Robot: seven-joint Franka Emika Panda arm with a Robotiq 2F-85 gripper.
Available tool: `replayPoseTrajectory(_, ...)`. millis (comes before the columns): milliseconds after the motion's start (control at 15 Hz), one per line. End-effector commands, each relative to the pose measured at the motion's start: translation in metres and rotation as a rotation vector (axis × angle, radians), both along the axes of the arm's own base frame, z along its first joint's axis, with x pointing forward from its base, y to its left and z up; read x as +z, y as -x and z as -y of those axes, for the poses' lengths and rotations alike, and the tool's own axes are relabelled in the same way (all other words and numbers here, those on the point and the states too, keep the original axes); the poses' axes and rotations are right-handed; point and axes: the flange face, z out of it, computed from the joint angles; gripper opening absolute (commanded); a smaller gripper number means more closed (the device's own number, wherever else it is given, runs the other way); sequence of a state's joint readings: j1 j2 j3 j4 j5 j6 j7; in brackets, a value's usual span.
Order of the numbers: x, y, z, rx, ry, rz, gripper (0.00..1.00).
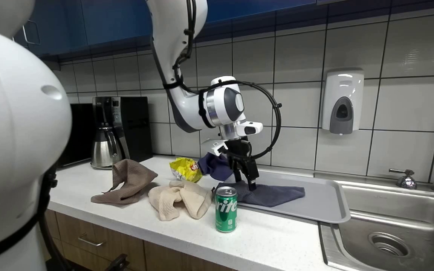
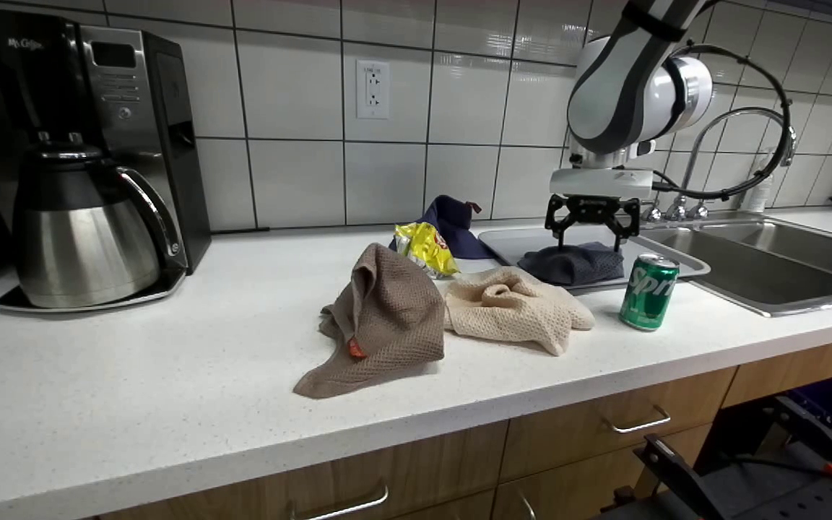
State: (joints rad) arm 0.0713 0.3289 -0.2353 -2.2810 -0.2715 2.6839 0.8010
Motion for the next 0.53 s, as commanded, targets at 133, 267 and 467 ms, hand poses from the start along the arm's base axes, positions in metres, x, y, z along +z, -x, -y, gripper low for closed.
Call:
replayPoseTrajectory(133,-0.0007,0.0032,-0.0013,0.004,0.009,-0.044,1.0)
replayPoseTrajectory(267,-0.0031,0.004,-0.0031,0.008,0.007,-0.054,1.0)
replayPoseTrajectory(467,-0.0076,0.0033,-0.0055,0.012,0.004,-0.066,1.0)
